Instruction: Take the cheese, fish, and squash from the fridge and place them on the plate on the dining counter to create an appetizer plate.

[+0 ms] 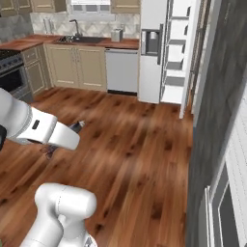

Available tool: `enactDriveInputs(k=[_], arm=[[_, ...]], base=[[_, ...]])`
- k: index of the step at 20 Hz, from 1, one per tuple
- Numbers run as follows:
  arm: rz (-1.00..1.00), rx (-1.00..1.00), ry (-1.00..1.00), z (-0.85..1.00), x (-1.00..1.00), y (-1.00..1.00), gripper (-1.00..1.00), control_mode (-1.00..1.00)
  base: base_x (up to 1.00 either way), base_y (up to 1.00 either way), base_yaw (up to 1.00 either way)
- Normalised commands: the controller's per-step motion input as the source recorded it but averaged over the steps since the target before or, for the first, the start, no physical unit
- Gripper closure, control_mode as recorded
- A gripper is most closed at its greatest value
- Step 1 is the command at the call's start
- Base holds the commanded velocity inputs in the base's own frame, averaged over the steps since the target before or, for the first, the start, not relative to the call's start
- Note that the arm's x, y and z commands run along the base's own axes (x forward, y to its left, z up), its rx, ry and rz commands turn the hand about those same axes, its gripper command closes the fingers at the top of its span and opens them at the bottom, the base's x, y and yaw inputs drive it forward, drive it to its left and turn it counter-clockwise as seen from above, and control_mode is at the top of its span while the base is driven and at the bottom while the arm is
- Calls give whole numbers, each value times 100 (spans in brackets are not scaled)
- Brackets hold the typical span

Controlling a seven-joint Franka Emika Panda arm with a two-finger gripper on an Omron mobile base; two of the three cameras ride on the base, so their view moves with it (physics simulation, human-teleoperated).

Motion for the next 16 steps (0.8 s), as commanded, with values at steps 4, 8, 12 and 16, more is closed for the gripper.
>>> enactDriveInputs(k=[4,8,12,16], arm=[[0,0,0,0,0,0,100,100],[0,0,0,0,0,0,100,100],[0,0,0,0,0,0,100,100],[0,0,0,0,0,0,100,100]], base=[[-100,54,10],[-100,90,4],[-100,93,0],[-100,57,3]])
